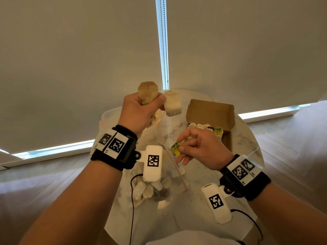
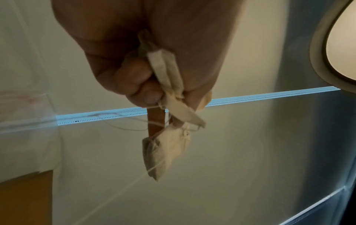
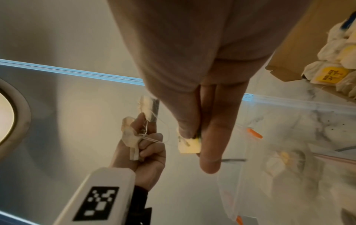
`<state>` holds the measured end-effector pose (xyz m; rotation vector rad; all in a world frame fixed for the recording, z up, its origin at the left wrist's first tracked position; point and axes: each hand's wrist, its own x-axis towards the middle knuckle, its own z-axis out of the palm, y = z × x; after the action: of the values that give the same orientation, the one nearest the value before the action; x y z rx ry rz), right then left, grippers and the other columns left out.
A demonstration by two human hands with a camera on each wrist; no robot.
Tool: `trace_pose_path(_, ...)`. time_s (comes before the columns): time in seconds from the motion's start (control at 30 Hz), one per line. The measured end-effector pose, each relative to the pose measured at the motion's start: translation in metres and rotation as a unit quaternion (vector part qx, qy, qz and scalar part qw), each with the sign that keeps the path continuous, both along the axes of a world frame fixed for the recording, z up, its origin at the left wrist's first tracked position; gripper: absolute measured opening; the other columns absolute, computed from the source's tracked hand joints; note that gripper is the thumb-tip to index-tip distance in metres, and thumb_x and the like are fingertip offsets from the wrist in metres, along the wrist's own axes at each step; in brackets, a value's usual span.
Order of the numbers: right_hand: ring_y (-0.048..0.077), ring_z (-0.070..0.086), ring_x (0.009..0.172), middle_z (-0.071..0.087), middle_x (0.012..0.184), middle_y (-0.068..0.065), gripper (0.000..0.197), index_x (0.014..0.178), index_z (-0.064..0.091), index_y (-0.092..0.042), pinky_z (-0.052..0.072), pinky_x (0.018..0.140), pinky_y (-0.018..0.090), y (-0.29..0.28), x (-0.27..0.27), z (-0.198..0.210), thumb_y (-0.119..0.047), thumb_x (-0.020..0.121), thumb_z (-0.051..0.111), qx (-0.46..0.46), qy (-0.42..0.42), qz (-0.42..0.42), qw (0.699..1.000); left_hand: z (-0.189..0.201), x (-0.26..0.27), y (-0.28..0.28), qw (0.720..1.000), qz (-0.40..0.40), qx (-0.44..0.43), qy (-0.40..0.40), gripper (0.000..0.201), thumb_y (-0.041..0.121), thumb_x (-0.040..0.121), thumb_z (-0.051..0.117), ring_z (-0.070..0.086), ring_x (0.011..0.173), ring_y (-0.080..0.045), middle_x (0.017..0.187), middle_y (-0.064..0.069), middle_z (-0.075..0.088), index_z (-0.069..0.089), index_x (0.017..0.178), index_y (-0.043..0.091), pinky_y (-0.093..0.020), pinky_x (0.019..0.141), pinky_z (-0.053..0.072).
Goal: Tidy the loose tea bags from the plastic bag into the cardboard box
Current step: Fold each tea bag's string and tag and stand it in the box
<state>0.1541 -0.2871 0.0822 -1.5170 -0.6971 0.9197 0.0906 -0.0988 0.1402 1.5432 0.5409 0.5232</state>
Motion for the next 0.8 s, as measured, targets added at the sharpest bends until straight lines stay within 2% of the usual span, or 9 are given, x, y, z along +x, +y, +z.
trace_pose_path(0.1,0.022,0.072,0.061,0.069,0.077,0.031,0.012,0.098,0.058,0.012,0.060,0.055,0.030,-0.001,-0.001,-0.008,0.006,0.089,0.062,-0.018,-0.009,-0.019,1.000,0.000,0.002,-0.001,1.000,-0.006,-0.027,-0.007,0.007,0.017,0.088,0.074,0.053,0.071,-0.037,0.079,-0.017,0.073,0.077,0.081,0.017,-0.046,0.057,0.039)
trace_pose_path(0.23,0.015,0.066,0.057,0.071,0.072,0.017,0.005,0.089,0.073,0.000,0.055,0.053,0.025,-0.001,0.004,-0.019,-0.003,0.085,0.071,-0.030,-0.096,-0.054,0.993,0.000,0.001,-0.003,1.000,-0.011,-0.018,0.003,0.015,0.017,0.089,0.072,0.048,0.058,-0.031,0.083,-0.029,0.069,0.073,0.090,0.002,-0.030,0.047,0.034)
trace_pose_path(0.33,0.012,0.063,0.059,0.072,0.070,0.006,0.004,0.086,0.077,-0.012,0.053,0.058,0.025,-0.001,0.012,-0.025,-0.010,0.083,0.076,-0.049,-0.170,-0.106,0.979,0.002,-0.001,-0.005,1.000,-0.018,0.000,0.007,0.013,0.017,0.089,0.072,0.045,0.048,-0.024,0.084,-0.033,0.067,0.074,0.088,0.005,-0.024,0.041,0.032)
trace_pose_path(0.43,0.019,0.065,0.054,0.072,0.067,0.012,0.006,0.092,0.074,-0.006,0.055,0.052,0.029,0.001,0.021,-0.023,-0.005,0.087,0.070,-0.048,-0.084,-0.144,0.985,0.004,-0.004,-0.007,0.999,-0.031,0.006,0.011,0.008,0.017,0.089,0.072,0.045,0.044,-0.020,0.085,-0.032,0.067,0.074,0.085,0.012,-0.022,0.039,0.032)
trace_pose_path(0.5,0.022,0.072,0.066,0.074,0.078,0.014,0.011,0.100,0.071,0.001,0.060,0.060,0.028,0.005,0.026,-0.016,-0.001,0.092,0.063,-0.031,-0.032,-0.143,0.989,0.004,-0.004,-0.009,0.999,-0.038,0.000,0.006,0.007,0.018,0.088,0.073,0.048,0.047,-0.024,0.087,-0.037,0.065,0.075,0.084,0.013,-0.025,0.043,0.036)
trace_pose_path(0.57,0.024,0.074,0.079,0.075,0.087,0.016,0.016,0.104,0.069,0.004,0.061,0.069,0.028,0.011,0.030,-0.008,-0.003,0.095,0.057,-0.020,0.009,-0.139,0.990,0.004,-0.005,-0.011,0.999,-0.049,-0.010,-0.001,0.006,0.021,0.086,0.076,0.052,0.059,-0.034,0.089,-0.040,0.063,0.076,0.083,0.015,-0.036,0.050,0.040)
trace_pose_path(0.6,0.025,0.074,0.083,0.075,0.090,0.017,0.018,0.105,0.069,0.004,0.061,0.072,0.029,0.014,0.031,-0.005,-0.005,0.097,0.056,-0.015,0.029,-0.139,0.990,0.003,-0.005,-0.013,0.998,-0.054,-0.014,0.000,0.006,0.021,0.085,0.076,0.051,0.062,-0.038,0.089,-0.039,0.063,0.076,0.084,0.015,-0.036,0.049,0.039)
trace_pose_path(0.7,0.025,0.075,0.083,0.076,0.089,0.013,0.017,0.104,0.071,0.000,0.060,0.073,0.032,0.024,0.039,0.001,-0.010,0.094,0.061,-0.020,0.020,-0.153,0.988,-0.001,-0.006,-0.017,0.998,-0.060,-0.013,0.013,0.008,0.018,0.088,0.074,0.049,0.057,-0.043,0.084,-0.029,0.070,0.076,0.081,0.022,-0.023,0.042,0.035)
trace_pose_path(0.8,0.018,0.074,0.077,0.076,0.084,0.003,0.015,0.097,0.075,-0.008,0.057,0.066,0.025,0.033,0.048,0.007,-0.014,0.084,0.076,-0.031,-0.060,-0.187,0.980,-0.006,-0.008,-0.021,0.997,-0.070,-0.016,0.027,0.003,0.013,0.088,0.072,0.051,0.043,-0.018,0.077,-0.024,0.069,0.075,0.087,0.011,-0.017,0.038,0.034)
